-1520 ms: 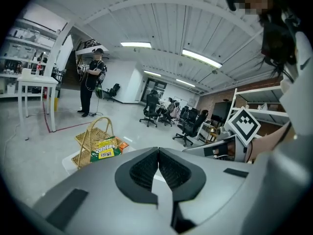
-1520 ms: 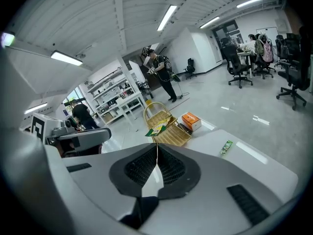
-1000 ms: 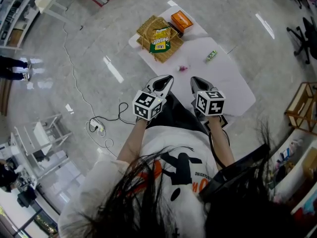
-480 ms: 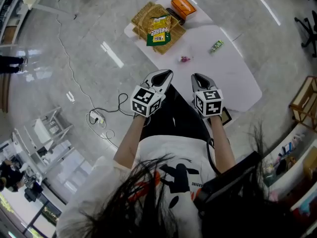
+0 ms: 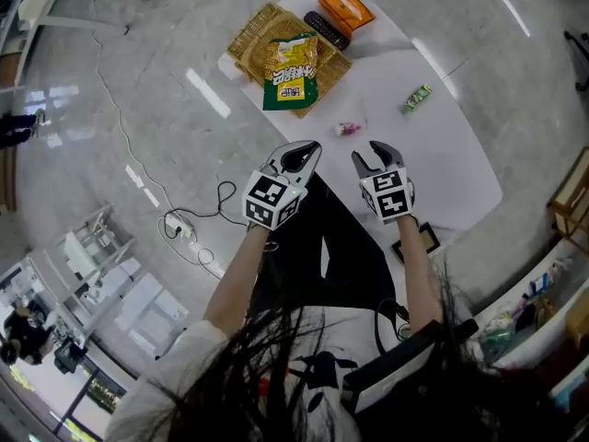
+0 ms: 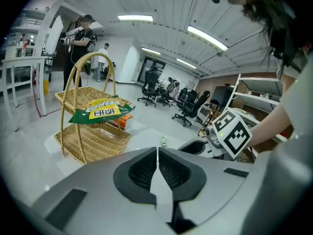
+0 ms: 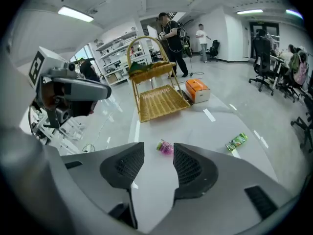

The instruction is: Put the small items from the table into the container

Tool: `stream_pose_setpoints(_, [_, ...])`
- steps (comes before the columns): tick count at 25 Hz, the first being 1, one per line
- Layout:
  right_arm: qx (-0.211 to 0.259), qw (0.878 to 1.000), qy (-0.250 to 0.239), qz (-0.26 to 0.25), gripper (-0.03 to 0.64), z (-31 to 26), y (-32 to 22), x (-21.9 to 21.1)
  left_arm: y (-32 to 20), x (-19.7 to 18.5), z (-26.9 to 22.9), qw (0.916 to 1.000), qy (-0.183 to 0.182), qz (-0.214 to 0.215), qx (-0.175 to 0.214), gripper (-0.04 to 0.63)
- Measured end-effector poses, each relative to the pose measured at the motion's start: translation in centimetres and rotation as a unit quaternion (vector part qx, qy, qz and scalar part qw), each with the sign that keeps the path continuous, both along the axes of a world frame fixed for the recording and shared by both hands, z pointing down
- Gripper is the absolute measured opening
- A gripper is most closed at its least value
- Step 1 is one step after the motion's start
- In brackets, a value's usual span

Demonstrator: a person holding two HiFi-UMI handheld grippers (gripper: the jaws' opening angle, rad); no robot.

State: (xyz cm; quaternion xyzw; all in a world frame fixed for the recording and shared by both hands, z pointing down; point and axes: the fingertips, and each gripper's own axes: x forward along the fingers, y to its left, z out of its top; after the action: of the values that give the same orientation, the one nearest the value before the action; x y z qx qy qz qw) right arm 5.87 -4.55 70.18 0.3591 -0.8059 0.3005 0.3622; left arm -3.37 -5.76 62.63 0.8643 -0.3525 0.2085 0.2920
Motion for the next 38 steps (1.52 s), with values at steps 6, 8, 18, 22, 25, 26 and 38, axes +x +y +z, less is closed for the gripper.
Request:
stream_pose_setpoints(6, [-0.010, 0.993, 0.057, -0.106, 0.195, 6.8, -1.2, -1.3, -1.3, -0.6, 3.4, 0.9997, -0.005, 0.018, -0.017, 0.006])
stream_pose_setpoints(8, [-0.008, 0.988, 0.080, -0.135, 0.195, 8.6, -1.6, -1.4, -1.5, -0.9, 4.1, 0.9995, -0.006, 0.023, -0.023, 0.006])
stream_pose_setpoints(18, [-0.006, 0.965, 0.162, -0.204, 0.195, 13.9, -3.0, -0.8, -0.9, -1.8, 6.0, 0.9979, -0.008, 0.043, -0.049, 0.006])
stream_pose_setpoints(22, [-0.006, 0.964, 0.158, -0.213, 0.191, 14.2, -3.2, -1.4, -0.5, -1.5, 6.6, 0.9966, -0.008, 0.058, -0.057, 0.006])
stream_pose_setpoints(25, [-0.017, 0.966, 0.151, -0.210, 0.146, 14.1, -3.2, -1.8, -0.5, -1.3, 6.8, 0.9959, -0.008, 0.069, -0.058, 0.006])
stream_pose_setpoints(26, [-0.026, 0.969, 0.143, -0.198, 0.144, 13.9, -3.2, -1.9, -0.5, -1.2, 6.8, 0.9958, -0.007, 0.071, -0.058, 0.006])
stream_pose_setpoints(38, [-0.010, 1.000, 0.003, 0.017, 0.143, 4.5, -9.6, -6.1, -1.3, -1.2, 5.6, 0.9937, -0.002, 0.096, -0.058, 0.006])
